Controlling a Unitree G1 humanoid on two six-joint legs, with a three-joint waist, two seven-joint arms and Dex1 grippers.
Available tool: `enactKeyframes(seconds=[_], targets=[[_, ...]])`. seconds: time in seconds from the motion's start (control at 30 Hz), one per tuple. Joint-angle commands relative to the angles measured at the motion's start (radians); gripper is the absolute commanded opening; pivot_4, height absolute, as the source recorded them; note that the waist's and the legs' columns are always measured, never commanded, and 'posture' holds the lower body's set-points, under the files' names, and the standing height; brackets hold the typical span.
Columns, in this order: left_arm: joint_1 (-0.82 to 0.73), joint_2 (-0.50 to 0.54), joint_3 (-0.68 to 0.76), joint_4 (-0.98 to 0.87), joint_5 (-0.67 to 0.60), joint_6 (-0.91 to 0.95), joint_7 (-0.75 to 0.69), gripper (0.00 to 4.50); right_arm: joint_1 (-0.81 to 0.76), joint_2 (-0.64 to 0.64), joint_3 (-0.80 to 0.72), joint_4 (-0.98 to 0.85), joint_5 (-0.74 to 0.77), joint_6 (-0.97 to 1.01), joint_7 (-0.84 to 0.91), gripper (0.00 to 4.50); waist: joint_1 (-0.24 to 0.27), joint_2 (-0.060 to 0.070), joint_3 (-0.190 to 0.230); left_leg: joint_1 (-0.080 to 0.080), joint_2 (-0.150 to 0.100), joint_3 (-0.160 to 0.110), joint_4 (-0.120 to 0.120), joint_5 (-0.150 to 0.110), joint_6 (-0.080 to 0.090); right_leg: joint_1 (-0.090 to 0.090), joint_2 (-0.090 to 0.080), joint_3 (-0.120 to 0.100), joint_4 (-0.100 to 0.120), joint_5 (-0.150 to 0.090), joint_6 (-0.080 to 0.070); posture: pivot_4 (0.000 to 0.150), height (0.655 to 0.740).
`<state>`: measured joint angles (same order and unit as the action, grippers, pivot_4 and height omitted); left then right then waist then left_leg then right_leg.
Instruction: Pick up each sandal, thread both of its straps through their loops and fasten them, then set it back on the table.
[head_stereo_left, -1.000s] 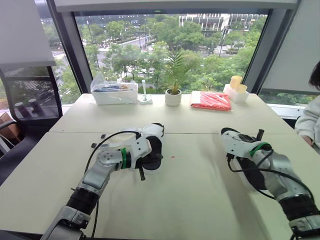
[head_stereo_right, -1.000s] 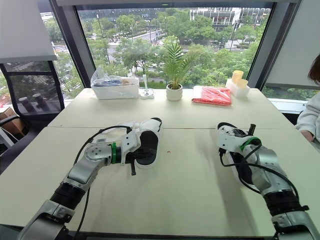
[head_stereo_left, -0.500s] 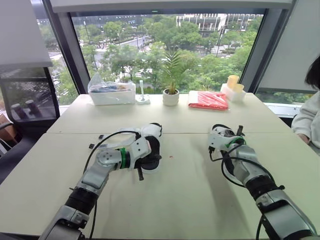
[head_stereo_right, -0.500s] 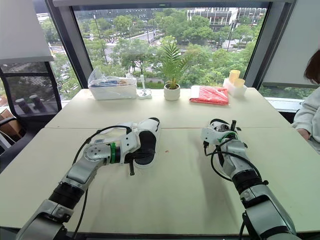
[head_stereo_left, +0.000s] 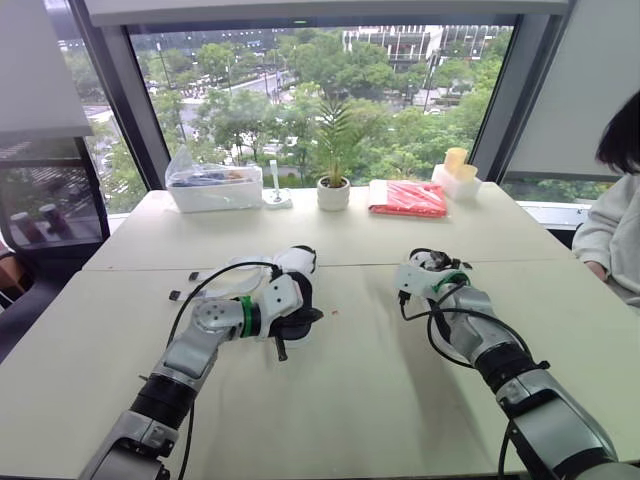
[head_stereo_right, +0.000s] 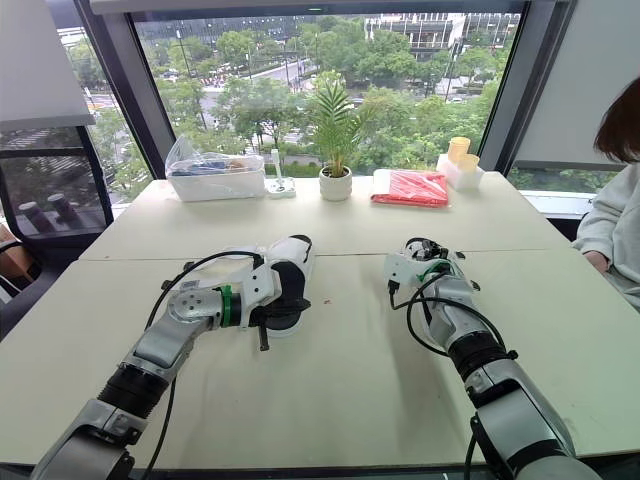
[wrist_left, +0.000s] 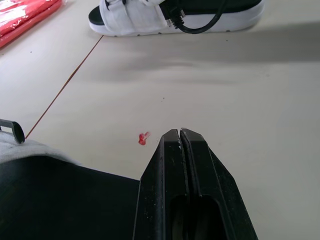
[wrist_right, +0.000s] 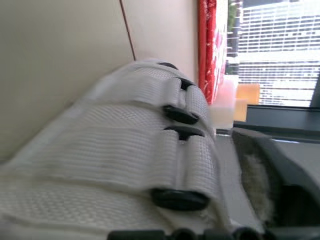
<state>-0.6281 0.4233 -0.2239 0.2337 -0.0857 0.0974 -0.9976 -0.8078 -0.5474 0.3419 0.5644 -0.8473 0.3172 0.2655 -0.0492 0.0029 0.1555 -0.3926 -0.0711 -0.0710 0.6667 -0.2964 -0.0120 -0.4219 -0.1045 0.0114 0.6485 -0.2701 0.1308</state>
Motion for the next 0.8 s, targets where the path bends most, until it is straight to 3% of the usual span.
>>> enactKeyframes(seconds=[0.03, 0.17, 0.27, 0.47, 0.6, 0.8], targets=[[-0.014, -0.002, -0.004, -0.020, 0.024, -0.025, 0.027, 0.00, 0.107, -0.060, -0.052, -0.301, 0.046, 0.083, 0.185, 4.45, 0.007, 0.000, 0.000, 0.000, 0.000, 0.000, 0.000, 0.000, 0.000, 0.000, 0.000, 0.000, 0.000, 0.000, 0.000, 0.150, 0.7374], [-0.017, 0.009, -0.008, -0.034, 0.059, -0.042, 0.044, 0.00, 0.270, -0.120, -0.138, -0.687, 0.091, 0.234, 0.412, 4.45, 0.014, 0.000, 0.000, -0.001, 0.000, 0.001, 0.001, 0.000, 0.000, -0.001, 0.000, 0.000, 0.000, 0.000, 0.000, 0.150, 0.7374], [-0.028, 0.016, -0.007, -0.047, 0.074, -0.047, 0.053, 0.00, 0.351, -0.139, -0.205, -0.874, 0.154, 0.333, 0.543, 4.45, 0.014, 0.000, 0.000, -0.001, 0.000, 0.002, 0.001, 0.000, 0.000, -0.001, 0.001, 0.001, 0.000, 0.000, 0.000, 0.150, 0.7374], [-0.078, 0.060, -0.012, -0.024, 0.213, -0.137, 0.169, 0.00, 0.407, -0.096, -0.378, -1.215, 0.428, 0.647, 0.787, 4.45, 0.024, -0.001, 0.000, -0.001, 0.000, 0.003, 0.001, 0.000, 0.003, -0.001, 0.001, 0.003, 0.000, 0.000, 0.000, 0.150, 0.7374], [-0.111, 0.079, -0.006, -0.024, 0.275, -0.145, 0.246, 1.33, 0.403, -0.053, -0.452, -1.299, 0.593, 0.770, 0.815, 4.50, 0.038, -0.001, 0.000, 0.000, 0.000, 0.004, 0.002, 0.000, 0.003, -0.001, 0.001, 0.004, 0.000, 0.000, 0.000, 0.150, 0.7374], [-0.177, 0.110, -0.057, 0.003, 0.407, -0.179, 0.306, 4.44, 0.352, -0.022, -0.465, -1.273, 0.707, 0.867, 0.710, 4.50, 0.043, -0.002, 0.000, -0.001, 0.000, 0.004, 0.002, 0.000, 0.002, -0.001, 0.000, 0.004, 0.001, 0.000, 0.000, 0.150, 0.7374]])
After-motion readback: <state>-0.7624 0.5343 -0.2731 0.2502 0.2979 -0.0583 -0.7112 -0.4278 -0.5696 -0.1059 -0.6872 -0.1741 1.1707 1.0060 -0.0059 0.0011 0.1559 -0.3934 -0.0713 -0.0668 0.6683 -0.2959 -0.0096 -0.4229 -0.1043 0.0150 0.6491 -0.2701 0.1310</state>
